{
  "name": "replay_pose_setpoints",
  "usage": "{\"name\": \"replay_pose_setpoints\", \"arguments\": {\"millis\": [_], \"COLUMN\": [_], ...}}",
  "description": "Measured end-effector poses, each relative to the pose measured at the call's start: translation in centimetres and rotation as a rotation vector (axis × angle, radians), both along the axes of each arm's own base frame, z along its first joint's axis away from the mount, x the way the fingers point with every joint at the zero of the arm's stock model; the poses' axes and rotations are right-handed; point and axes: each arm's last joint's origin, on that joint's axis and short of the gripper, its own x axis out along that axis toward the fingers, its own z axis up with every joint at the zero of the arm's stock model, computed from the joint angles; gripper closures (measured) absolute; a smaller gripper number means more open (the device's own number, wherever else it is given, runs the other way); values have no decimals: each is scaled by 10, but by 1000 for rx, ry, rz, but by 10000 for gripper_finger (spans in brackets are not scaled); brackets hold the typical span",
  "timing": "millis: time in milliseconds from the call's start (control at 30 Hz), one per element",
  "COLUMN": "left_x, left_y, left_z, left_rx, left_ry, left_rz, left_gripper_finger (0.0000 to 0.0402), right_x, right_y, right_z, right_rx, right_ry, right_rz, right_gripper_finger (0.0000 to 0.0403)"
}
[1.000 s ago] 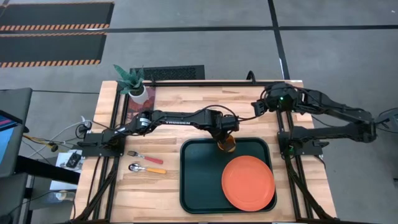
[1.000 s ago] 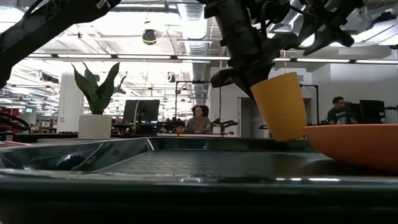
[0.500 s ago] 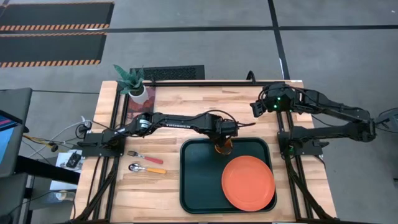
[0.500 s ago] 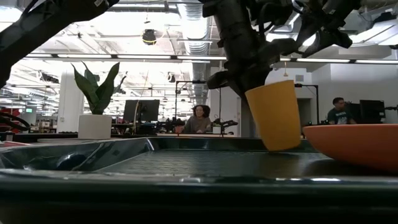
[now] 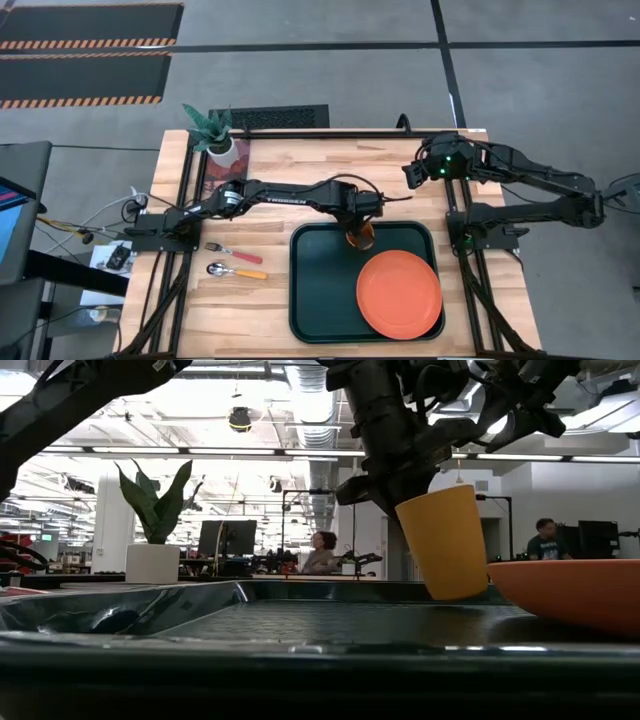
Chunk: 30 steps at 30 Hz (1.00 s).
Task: Pick and place plate/cup/fork/spoon on tray
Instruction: Put the yellow cup above the orange plate on the black tray
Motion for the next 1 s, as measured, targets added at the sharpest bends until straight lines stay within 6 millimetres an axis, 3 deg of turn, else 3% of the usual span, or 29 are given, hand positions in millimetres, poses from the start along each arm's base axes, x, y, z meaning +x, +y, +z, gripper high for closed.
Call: {"name": "replay_pose_setpoints", "arguments": {"millis": [233,667,1000], "left_x": [5,11,14], "left_y": [0,7,10], "left_z": [2,5,7], "left_rx": [22,2,-44], "left_ry": [-53,-126,-158], "left_rz": [-24,-17,4], "left_gripper_finger": [352,183,131], "right_x": [0,0,0], "right_y": [0,0,0], "right_z": [0,0,-1], "right_rx": [2,5,5], "right_ry": [-1,5,6], "right_rz": [3,3,3], "right_gripper_finger": [194,194,194]}}
